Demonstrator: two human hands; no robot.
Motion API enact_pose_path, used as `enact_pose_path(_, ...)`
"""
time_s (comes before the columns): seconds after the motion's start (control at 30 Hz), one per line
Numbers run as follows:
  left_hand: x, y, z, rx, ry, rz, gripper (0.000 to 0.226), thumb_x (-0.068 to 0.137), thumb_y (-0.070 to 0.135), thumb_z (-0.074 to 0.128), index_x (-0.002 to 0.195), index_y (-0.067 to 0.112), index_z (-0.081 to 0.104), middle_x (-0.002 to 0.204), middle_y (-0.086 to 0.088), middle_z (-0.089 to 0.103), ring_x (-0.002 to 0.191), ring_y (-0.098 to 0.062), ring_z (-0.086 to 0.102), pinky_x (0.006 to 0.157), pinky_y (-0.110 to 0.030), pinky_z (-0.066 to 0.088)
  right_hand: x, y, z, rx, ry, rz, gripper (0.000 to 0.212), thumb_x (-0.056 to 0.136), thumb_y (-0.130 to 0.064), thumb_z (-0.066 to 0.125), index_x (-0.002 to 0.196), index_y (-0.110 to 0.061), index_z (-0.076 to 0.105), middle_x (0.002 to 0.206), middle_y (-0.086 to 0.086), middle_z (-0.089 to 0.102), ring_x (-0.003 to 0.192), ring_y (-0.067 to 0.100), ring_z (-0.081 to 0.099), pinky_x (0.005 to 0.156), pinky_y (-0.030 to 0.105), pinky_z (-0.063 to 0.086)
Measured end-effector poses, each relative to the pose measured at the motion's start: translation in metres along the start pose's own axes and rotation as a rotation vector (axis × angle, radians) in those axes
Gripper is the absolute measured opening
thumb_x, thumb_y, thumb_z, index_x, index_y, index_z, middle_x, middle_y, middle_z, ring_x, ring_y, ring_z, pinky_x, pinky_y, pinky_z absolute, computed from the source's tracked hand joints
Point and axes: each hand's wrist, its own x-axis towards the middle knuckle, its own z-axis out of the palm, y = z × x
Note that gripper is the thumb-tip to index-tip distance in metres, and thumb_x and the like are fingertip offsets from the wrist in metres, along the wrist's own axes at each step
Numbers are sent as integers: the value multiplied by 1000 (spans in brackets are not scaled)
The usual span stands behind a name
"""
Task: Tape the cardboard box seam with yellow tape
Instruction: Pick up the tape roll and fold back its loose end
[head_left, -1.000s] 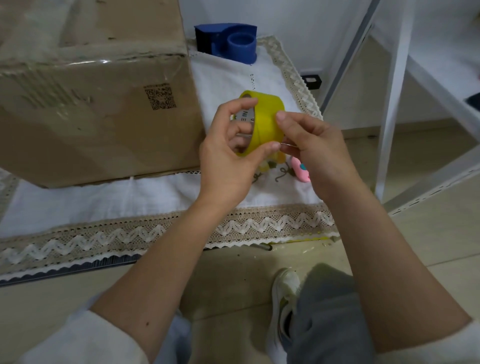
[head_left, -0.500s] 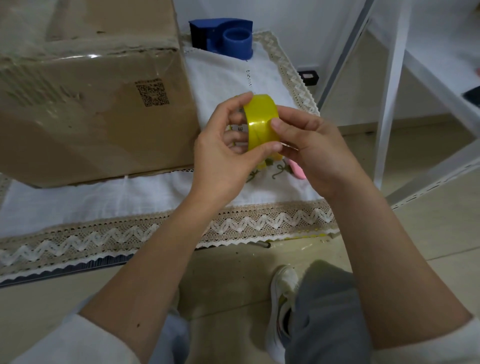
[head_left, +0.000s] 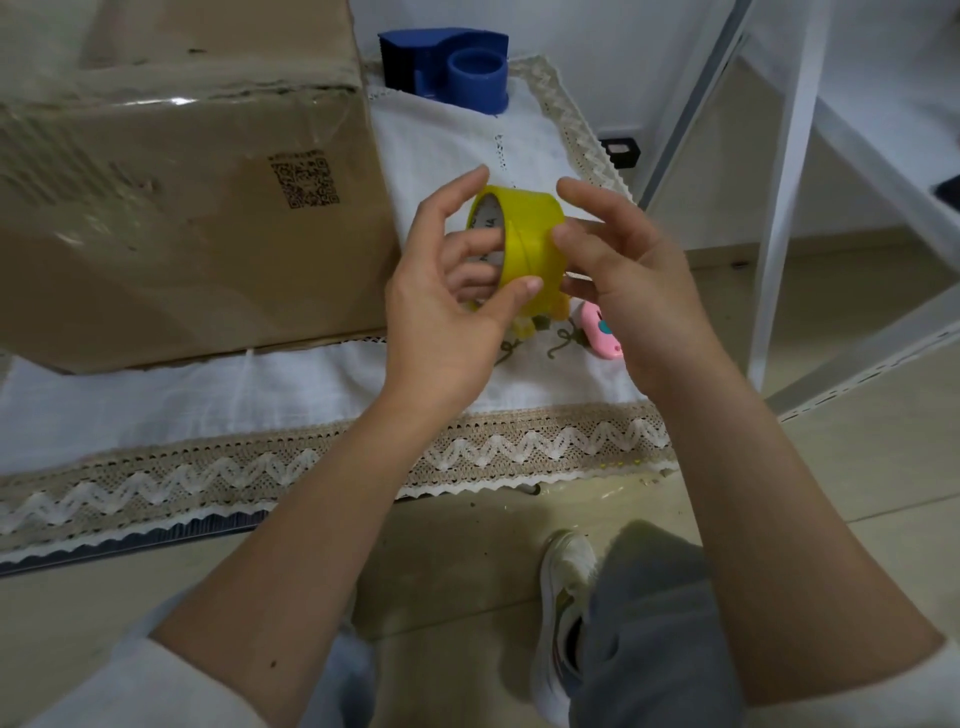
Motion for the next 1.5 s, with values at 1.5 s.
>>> enact_pose_path(1.5,0,6,0,75,82,31,64,80,2,78,132,26,48,104,4,76,82,-13,73,86,-38,59,2,21,6,-408,154,-561,20,84,-26,76,104,-31,72,112,0,64,114,22,57,102,33,44)
